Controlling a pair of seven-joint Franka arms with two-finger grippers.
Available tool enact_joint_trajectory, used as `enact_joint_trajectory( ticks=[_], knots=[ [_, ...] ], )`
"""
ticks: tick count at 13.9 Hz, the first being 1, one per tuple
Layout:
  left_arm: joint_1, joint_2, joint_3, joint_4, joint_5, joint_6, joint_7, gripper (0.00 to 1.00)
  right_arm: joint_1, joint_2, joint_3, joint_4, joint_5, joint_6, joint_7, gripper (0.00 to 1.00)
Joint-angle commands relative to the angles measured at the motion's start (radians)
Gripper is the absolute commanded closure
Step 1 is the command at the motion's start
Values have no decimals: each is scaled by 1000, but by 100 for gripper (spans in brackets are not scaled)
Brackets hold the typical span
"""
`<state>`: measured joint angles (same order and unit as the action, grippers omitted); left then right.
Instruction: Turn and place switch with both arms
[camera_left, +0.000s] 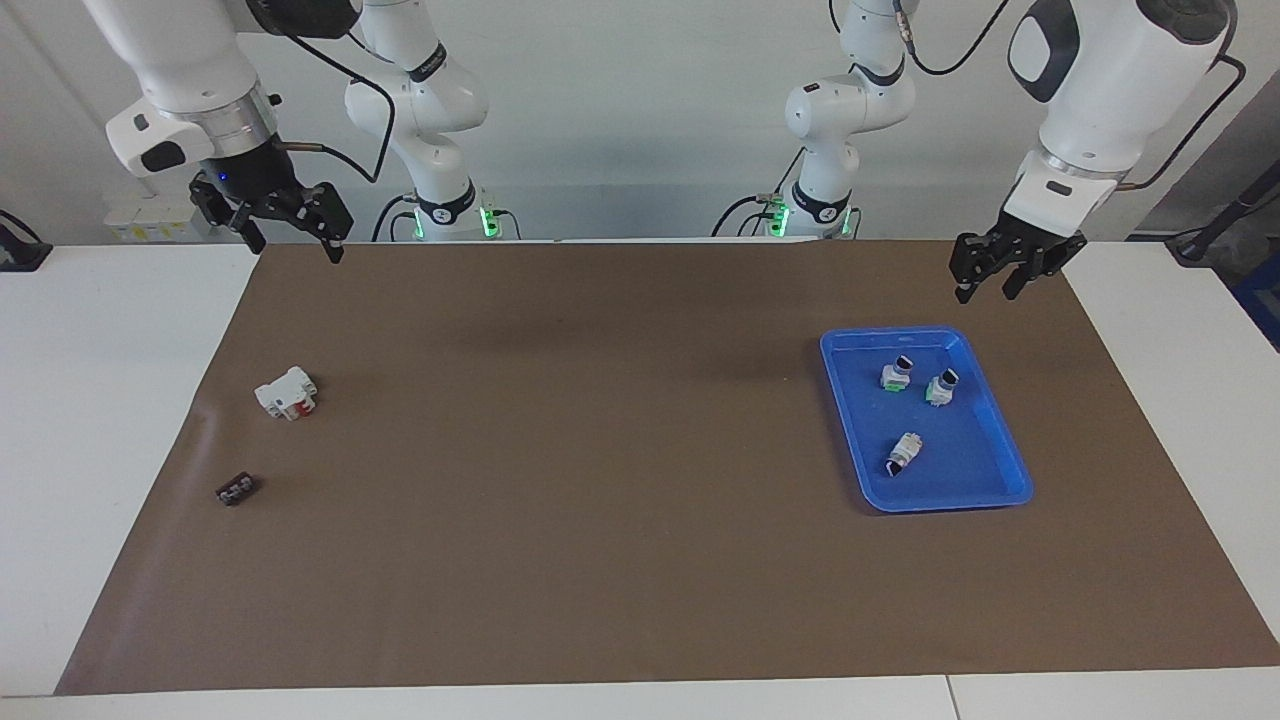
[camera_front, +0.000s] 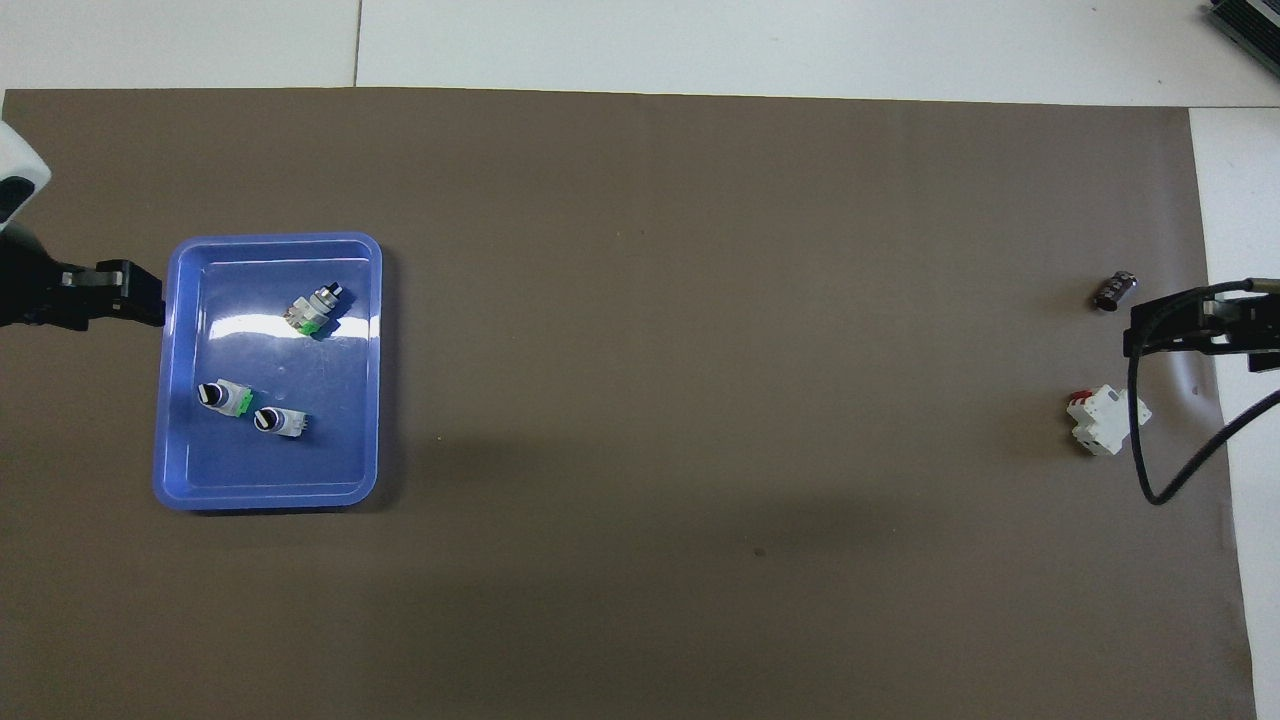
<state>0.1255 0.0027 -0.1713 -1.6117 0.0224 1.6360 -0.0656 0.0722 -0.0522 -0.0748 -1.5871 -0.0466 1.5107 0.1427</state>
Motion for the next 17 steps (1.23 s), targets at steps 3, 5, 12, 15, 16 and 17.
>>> enact_joint_trajectory(
  ticks=[3, 5, 12, 15, 16, 17],
  knots=[
    [-178, -14, 174, 32, -13, -4, 3, 33, -6, -25, 6, -30, -1, 14, -22, 0],
    [-179, -1, 174, 64, -10, -19, 1, 31, -6, -25, 6, -30, -1, 14, -22, 0],
    [-179, -1, 173, 29, -10, 45, 9, 0, -6, -25, 6, -30, -1, 14, -22, 0],
    [-178, -4, 173, 18, -10, 58, 15, 0, -6, -25, 6, -30, -1, 14, -22, 0],
    [-176, -6, 173, 10, -10, 64, 20, 0, -6, -25, 6, -30, -2, 14, -22, 0],
    [-178, -7, 170, 4, -10, 76, 21, 0, -6, -25, 6, -30, -1, 14, -22, 0]
  ],
)
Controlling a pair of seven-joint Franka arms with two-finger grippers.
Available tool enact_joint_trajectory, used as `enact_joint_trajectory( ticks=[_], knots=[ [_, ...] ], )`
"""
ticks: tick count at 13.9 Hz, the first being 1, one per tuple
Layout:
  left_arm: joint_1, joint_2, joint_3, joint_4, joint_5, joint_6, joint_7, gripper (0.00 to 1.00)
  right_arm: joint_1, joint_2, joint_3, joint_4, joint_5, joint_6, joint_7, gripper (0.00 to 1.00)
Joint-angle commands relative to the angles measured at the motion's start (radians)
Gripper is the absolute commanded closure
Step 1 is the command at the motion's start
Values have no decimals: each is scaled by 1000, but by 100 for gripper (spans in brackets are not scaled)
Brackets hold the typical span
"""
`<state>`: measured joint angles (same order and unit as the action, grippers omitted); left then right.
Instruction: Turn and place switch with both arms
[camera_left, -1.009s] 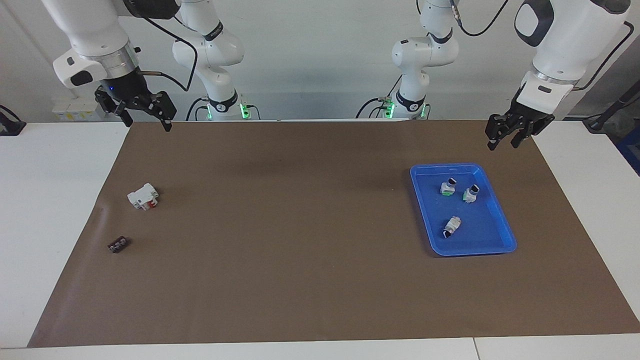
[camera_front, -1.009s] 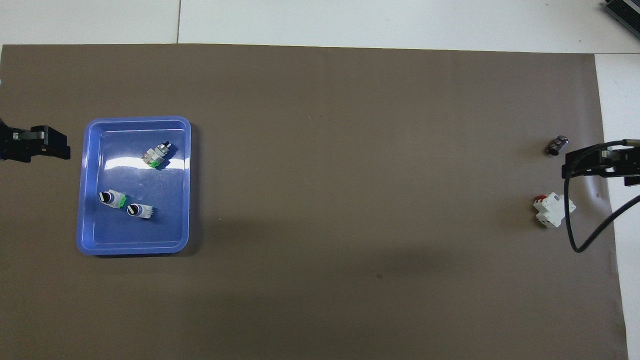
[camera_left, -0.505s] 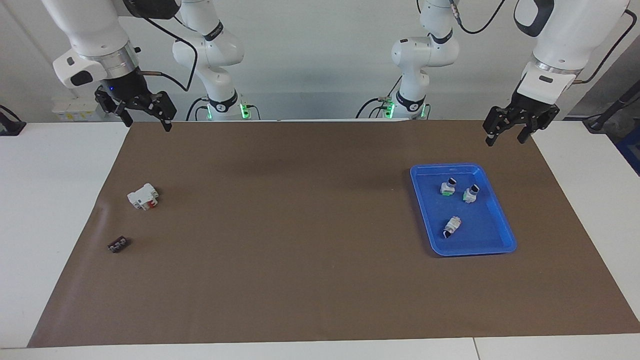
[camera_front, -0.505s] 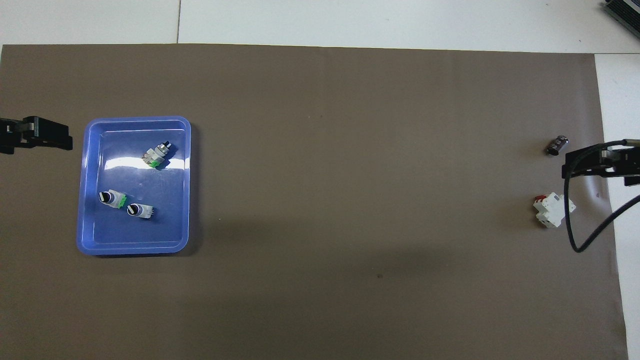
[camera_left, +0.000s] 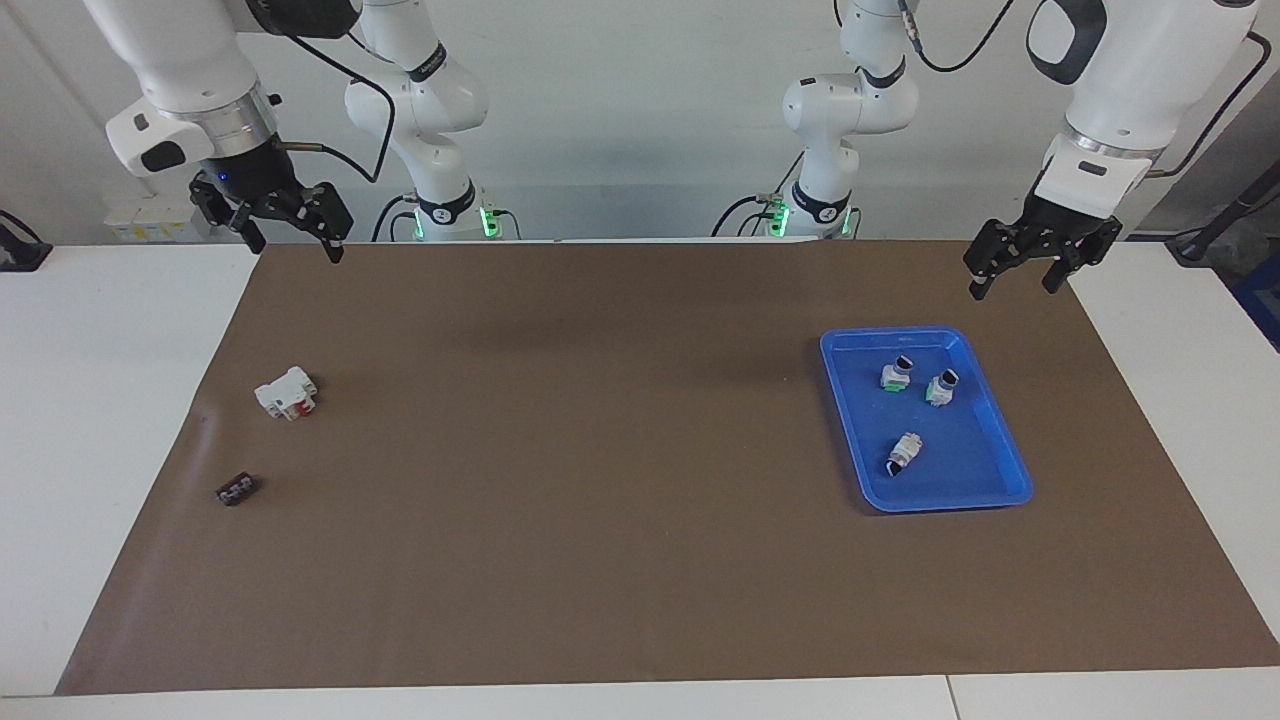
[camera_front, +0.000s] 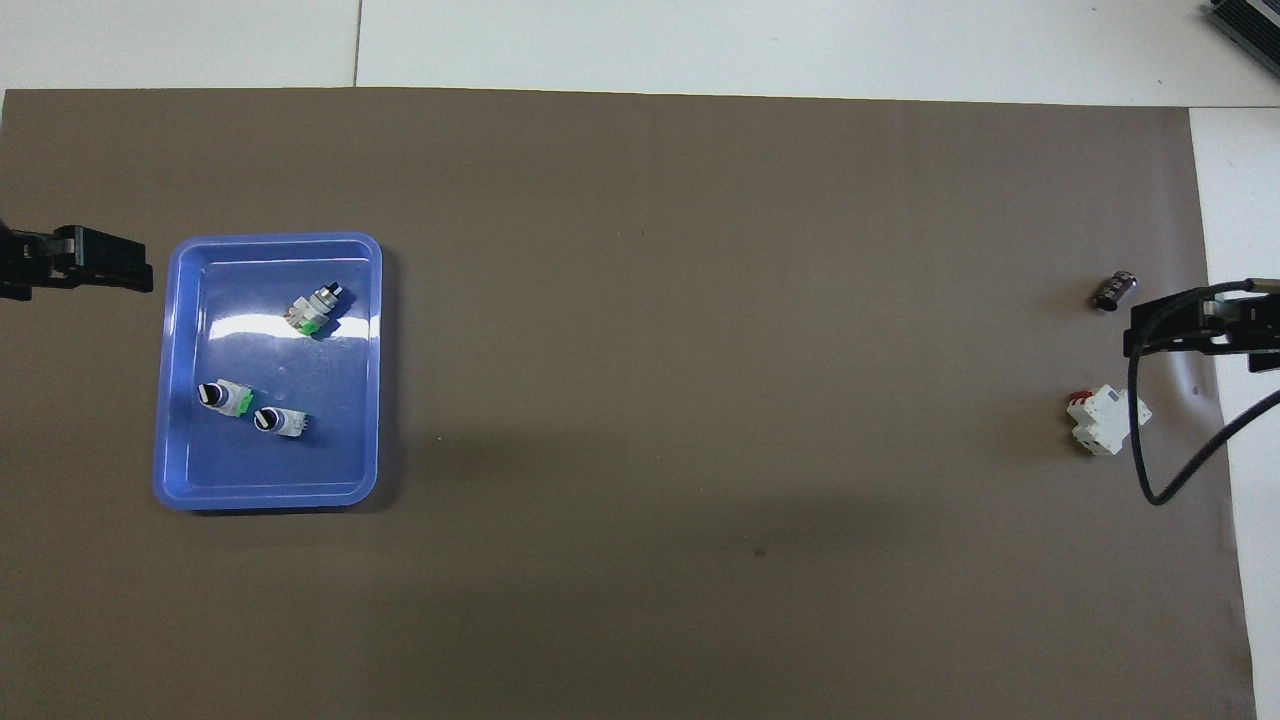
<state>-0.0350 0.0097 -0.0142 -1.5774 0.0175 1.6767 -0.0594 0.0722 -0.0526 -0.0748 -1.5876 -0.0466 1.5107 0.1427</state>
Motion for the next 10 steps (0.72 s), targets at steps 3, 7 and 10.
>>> enact_joint_trajectory(
  ticks=[3, 7, 10],
  knots=[
    [-26, -37, -1, -82, -7, 49, 52, 0, -6, -24, 6, -29, -1, 14, -22, 0],
    [-42, -43, -4, -92, -7, 46, 49, 0, -6, -24, 6, -29, -1, 14, -22, 0],
    [-32, -42, -3, -90, -7, 47, 36, 0, -6, -24, 6, -29, -2, 14, -22, 0]
  ],
)
